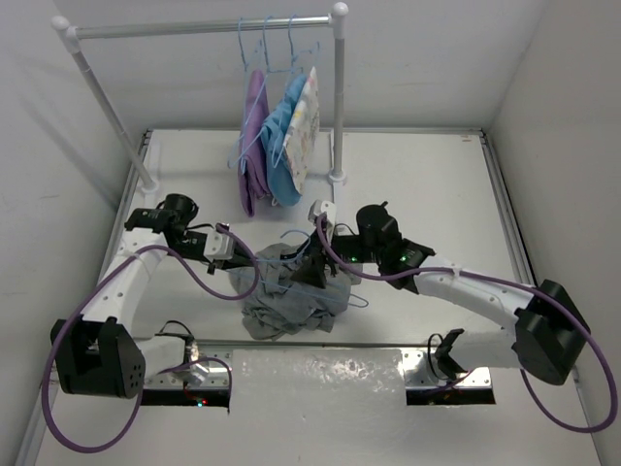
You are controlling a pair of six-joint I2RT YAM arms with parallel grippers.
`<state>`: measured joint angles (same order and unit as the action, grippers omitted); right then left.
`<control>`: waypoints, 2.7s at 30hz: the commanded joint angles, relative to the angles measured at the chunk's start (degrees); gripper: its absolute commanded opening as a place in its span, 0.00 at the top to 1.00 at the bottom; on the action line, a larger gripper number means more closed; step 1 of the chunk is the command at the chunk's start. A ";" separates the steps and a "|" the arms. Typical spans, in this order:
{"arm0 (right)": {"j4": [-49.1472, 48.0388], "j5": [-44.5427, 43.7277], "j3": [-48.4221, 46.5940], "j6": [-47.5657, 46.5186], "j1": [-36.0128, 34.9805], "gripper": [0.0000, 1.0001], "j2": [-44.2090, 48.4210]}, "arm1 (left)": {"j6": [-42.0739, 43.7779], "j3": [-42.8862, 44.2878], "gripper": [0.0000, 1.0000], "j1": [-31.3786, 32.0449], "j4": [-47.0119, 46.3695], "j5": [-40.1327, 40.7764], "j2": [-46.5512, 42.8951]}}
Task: Place the t-shirt on the hanger
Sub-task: Pick up the hanger from the clothesline, then place the T-shirt on the hanger.
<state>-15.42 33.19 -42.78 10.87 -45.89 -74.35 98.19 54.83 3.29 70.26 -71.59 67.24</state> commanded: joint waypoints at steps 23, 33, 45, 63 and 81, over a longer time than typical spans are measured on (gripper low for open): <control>-13.06 -1.02 2.09 4.34 0.10 1.00 -0.80 | 5.87 1.07 0.93 0.23 4.54 -5.75 -1.85; -0.34 -6.55 0.25 -2.08 0.10 1.00 2.89 | 2.30 1.50 0.00 0.23 3.49 -3.29 -3.69; 29.99 -24.20 -6.16 -10.70 0.19 1.00 14.48 | -63.55 -0.07 0.00 0.23 -39.32 25.53 -11.88; 52.77 -38.72 -9.25 -8.41 0.19 1.00 31.20 | -74.55 2.03 0.28 31.07 -42.75 58.14 11.23; 54.97 -22.39 -8.37 -15.97 0.19 1.00 28.20 | -71.74 2.21 1.00 32.22 -43.37 65.88 10.37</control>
<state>39.99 5.10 -50.19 -2.11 -45.87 -46.26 25.80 55.37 35.22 27.57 -6.63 83.00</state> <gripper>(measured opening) 0.029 0.004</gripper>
